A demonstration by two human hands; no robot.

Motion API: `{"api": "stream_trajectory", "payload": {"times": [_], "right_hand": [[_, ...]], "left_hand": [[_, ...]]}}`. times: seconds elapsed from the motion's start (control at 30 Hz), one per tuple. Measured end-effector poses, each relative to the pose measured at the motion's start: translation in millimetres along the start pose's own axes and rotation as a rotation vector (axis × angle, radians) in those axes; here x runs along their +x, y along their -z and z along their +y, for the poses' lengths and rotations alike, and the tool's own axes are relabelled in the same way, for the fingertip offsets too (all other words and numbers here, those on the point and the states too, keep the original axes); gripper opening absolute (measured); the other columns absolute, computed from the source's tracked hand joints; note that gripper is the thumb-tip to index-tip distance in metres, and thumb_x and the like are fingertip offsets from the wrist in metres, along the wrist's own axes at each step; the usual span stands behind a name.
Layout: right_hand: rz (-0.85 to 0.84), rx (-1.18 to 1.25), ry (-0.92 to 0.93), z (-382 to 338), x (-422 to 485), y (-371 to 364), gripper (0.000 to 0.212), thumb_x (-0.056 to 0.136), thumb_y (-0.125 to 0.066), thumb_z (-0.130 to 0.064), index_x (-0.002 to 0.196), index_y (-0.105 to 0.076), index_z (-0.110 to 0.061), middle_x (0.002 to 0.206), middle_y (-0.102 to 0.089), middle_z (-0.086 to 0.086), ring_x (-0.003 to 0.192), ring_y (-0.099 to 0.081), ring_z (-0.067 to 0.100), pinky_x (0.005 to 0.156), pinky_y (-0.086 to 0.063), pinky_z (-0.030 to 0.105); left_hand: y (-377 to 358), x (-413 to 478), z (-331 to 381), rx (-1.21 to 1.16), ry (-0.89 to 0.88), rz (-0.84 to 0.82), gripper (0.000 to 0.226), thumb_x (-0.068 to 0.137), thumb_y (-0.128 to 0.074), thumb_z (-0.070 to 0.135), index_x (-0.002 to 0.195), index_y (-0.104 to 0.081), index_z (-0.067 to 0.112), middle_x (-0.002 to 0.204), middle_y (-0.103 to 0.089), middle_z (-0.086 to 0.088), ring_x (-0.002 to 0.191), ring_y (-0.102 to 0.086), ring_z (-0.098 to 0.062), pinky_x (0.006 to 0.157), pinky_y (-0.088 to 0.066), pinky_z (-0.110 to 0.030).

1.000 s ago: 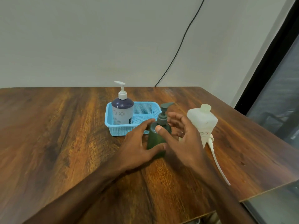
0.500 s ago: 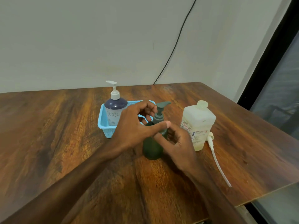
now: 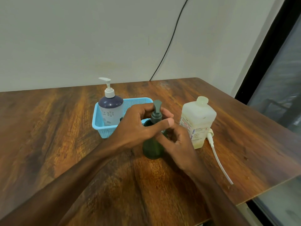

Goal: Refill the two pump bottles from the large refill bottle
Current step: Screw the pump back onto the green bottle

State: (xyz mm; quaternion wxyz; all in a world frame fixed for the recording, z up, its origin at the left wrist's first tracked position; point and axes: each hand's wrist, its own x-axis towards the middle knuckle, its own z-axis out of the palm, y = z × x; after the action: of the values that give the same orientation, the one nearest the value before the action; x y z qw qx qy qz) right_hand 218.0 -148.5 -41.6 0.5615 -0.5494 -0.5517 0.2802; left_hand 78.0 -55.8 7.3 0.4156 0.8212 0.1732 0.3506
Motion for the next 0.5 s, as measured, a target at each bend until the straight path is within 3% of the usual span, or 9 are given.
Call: {"api": "stream_trajectory", "payload": {"times": [0.1,0.17,0.27,0.37,0.5], "right_hand": [[-0.015,0.036,-0.015,0.7,-0.8,-0.1,0.045,0.091,-0.071,-0.039,0.134,-0.060,-0.031,0.127,-0.068,-0.014,0.121,-0.063,0.009,0.097,-0.057,0.041],[-0.014,0.038,-0.015,-0.7,-0.6,0.5,0.042,0.091,-0.071,-0.038,0.130,-0.063,-0.027,0.125,-0.069,-0.011,0.119,-0.064,0.011,0.096,-0.058,0.043],[-0.033,0.055,0.006,-3.2,-1.2,1.5,0.034,0.093,-0.070,-0.027,0.126,-0.066,-0.024,0.125,-0.069,-0.012,0.121,-0.062,0.008,0.097,-0.057,0.037],[-0.035,0.068,0.004,-3.9,-1.4,1.7,0.037,0.093,-0.070,-0.025,0.129,-0.065,-0.025,0.123,-0.070,-0.013,0.118,-0.063,0.005,0.092,-0.058,0.029],[-0.042,0.074,-0.006,-3.2,-0.5,0.9,0.039,0.093,-0.070,-0.028,0.131,-0.063,-0.026,0.126,-0.069,-0.009,0.120,-0.064,0.010,0.094,-0.058,0.036]], "left_hand": [[-1.7,1.6,-2.5,0.105,0.029,0.071,0.035,0.083,-0.078,0.052,0.110,-0.073,0.030,0.110,-0.075,0.019,0.107,-0.069,0.000,0.098,-0.056,-0.030],[3.7,1.1,-5.0,0.139,0.064,0.151,0.051,0.071,-0.080,0.064,0.108,-0.071,0.031,0.104,-0.075,0.020,0.101,-0.069,0.001,0.089,-0.060,-0.026],[14.5,1.0,-2.9,0.130,0.057,0.149,0.044,0.068,-0.089,0.050,0.101,-0.072,0.027,0.092,-0.076,0.012,0.087,-0.073,-0.010,0.079,-0.063,-0.031],[21.1,1.0,4.1,0.117,-0.002,0.089,0.031,0.071,-0.087,0.042,0.097,-0.075,0.029,0.090,-0.078,0.013,0.086,-0.075,-0.011,0.082,-0.063,-0.036],[23.3,2.9,1.1,0.157,-0.034,0.107,0.030,0.073,-0.086,0.044,0.097,-0.079,0.026,0.094,-0.079,0.011,0.090,-0.076,-0.013,0.084,-0.063,-0.037]]}}
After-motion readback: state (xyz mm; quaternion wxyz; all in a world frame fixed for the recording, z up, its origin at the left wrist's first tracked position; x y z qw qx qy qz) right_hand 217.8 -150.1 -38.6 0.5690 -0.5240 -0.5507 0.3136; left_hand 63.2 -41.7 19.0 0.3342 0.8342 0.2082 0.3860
